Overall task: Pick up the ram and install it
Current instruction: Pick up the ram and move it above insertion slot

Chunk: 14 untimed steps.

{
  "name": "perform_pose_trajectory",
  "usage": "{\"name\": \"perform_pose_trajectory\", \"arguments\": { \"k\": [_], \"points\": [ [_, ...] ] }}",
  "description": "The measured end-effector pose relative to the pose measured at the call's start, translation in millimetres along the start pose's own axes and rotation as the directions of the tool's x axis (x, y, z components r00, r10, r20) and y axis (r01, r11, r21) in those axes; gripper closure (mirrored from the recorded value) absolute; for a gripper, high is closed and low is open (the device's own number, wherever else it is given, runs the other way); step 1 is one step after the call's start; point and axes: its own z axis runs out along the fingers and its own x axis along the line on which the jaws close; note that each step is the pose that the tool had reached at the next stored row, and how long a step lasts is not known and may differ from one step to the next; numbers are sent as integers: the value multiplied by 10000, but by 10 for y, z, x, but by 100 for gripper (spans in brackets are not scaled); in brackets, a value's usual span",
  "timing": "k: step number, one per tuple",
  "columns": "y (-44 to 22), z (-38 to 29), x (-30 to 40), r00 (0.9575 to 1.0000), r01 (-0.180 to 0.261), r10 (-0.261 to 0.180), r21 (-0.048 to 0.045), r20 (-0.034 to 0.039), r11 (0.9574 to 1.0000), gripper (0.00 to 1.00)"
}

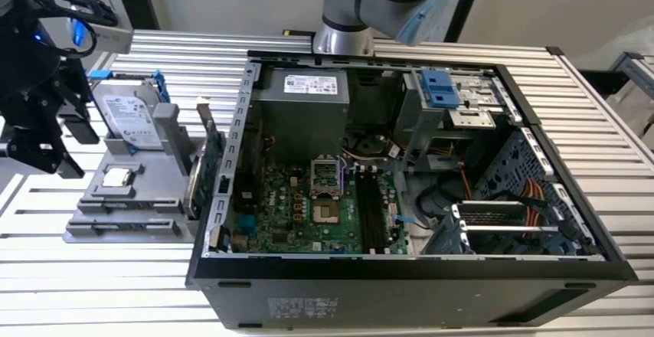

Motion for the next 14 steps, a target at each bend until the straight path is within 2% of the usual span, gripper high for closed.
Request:
{"name": "perform_pose_trajectory", "arguments": {
  "k": [14],
  "points": [
    [-2, 85, 4, 10000, 0, 0, 0, 0, 10000, 0]
  ]
}}
